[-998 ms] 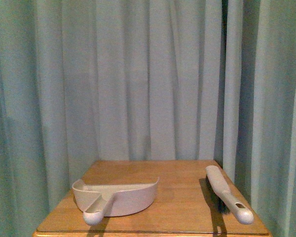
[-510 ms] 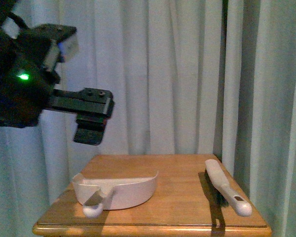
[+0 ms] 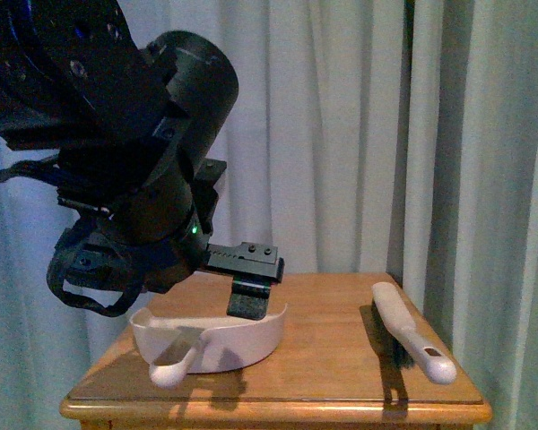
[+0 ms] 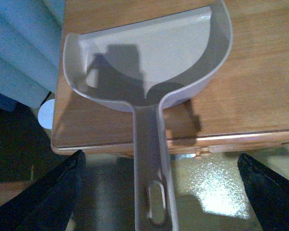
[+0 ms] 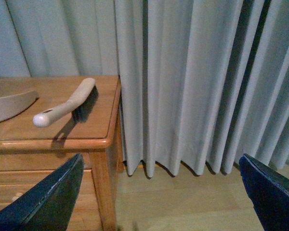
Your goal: Clean up trash
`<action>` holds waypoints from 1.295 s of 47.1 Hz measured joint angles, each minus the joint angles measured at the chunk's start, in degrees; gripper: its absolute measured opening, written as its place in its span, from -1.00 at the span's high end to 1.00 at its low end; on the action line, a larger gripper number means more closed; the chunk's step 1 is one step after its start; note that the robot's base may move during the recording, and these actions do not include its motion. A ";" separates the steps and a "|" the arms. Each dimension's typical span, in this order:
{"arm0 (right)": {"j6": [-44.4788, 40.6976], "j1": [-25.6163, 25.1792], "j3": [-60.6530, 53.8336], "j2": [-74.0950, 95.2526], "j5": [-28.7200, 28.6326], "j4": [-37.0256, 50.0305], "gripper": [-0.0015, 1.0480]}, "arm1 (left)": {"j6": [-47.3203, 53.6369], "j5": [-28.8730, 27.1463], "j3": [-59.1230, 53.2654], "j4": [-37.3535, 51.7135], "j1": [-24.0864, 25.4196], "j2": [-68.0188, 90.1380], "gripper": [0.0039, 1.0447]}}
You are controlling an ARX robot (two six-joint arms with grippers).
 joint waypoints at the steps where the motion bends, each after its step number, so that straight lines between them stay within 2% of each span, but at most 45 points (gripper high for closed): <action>1: 0.00 0.00 0.00 0.00 0.00 -0.02 -0.86 | 0.00 0.00 0.17 -0.02 0.11 0.20 -0.86; 20: 0.00 0.00 0.00 0.00 0.02 0.00 -0.86 | -0.11 0.52 2.45 -0.02 2.58 7.10 -0.86; 52: 0.00 0.00 0.00 0.00 0.00 0.00 -0.86 | -1.49 2.01 2.23 2.47 4.07 12.00 -0.85; 54: 0.00 0.00 0.00 0.00 0.00 0.00 -0.86 | -1.51 1.97 2.16 2.51 4.11 12.07 -0.80; 61: 0.00 0.00 0.00 0.00 0.00 0.00 -0.86 | -1.55 2.03 1.40 2.60 4.07 12.09 -0.29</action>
